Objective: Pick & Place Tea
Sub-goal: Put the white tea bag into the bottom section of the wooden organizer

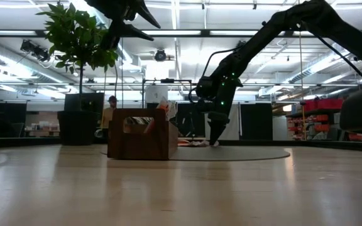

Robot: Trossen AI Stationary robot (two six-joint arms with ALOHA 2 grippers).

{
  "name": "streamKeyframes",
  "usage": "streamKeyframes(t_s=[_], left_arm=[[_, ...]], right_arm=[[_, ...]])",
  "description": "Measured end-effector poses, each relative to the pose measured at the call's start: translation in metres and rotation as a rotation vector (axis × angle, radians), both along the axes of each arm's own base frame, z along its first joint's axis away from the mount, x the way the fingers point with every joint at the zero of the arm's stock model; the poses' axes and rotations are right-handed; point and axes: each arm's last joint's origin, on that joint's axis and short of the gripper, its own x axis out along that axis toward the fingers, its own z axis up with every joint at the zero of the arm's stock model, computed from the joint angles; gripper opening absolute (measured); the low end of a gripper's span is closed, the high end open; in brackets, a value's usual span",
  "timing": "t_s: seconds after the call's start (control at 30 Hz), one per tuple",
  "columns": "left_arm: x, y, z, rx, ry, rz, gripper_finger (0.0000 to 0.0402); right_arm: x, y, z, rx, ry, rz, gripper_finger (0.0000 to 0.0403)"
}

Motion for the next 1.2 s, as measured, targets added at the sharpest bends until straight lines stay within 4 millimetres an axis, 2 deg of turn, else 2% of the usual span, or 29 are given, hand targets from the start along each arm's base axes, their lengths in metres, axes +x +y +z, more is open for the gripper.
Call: streamKeyframes(t_s=[0.13,0.2,0.4,0.7,0.83,0.93,1.2], left_arm=[[0.0,0.0,0.0,0.0,0.0,0.0,0.0142],[0.0,0.0,0.0,0.0,0.0,0.0,0.0142],[0.0,0.0,0.0,0.015,0.004,-0.008,0.0142],[0.0,0.0,0.0,0.07,0.015,-0.039,0.0142],[0.0,-0.003,0.0,0.189,0.035,-0.112,0.0142],[0.002,-0.008,0.002,0.341,0.041,-0.207,0.0142],[0.009,-0.023,0.015,0.75,-0.055,-0.398,0.0142]], right_arm=[[0.0,0.0,0.0,-0.004,0.005,0.005,0.0027],[0.0,0.0,0.0,-0.011,0.011,0.005,0.001],[-0.004,0.002,0.011,-0.044,0.033,-0.005,0.0006],[-0.015,0.014,0.059,-0.066,-0.002,-0.031,0.0003],[-0.024,0.03,0.087,0.049,-0.051,-0.063,0.0002],[-0.03,0.048,0.109,0.179,-0.103,-0.09,0.0002],[-0.036,0.105,0.169,0.511,-0.29,-0.106,0.0002]])
